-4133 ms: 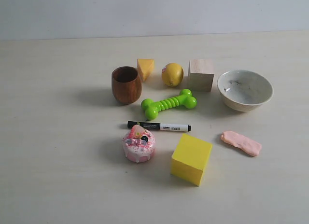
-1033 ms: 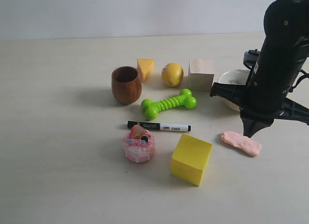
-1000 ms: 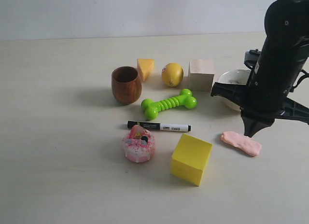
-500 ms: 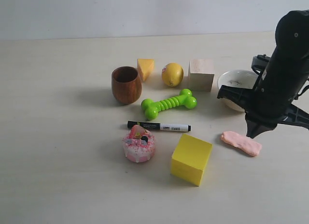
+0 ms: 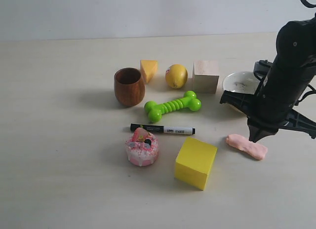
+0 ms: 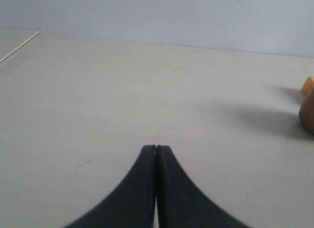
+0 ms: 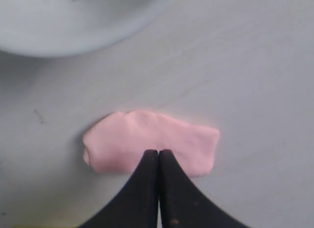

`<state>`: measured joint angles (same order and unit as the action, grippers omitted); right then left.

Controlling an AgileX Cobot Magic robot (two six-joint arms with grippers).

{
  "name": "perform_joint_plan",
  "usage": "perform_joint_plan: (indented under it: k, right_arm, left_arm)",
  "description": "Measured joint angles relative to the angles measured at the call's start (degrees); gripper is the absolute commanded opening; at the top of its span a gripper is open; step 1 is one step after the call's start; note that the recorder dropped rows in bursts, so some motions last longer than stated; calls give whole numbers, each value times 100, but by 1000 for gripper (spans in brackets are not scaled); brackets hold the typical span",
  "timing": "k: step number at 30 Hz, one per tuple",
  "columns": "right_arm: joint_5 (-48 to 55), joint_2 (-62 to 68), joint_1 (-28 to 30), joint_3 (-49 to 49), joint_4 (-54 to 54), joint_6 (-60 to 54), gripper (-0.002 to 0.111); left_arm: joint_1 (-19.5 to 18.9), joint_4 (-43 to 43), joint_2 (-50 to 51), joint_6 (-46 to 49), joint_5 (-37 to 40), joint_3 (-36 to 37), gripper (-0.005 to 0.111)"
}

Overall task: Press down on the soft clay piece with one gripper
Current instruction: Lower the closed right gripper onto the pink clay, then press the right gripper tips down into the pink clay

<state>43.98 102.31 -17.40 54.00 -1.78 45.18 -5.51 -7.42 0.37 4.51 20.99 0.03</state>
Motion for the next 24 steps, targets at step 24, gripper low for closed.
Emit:
perform_joint_plan:
  k: [24]
  right_arm:
    - [-338,456,0,-10,-581,-457,0]
  left_arm:
    - [0,0,0,0,0,0,0]
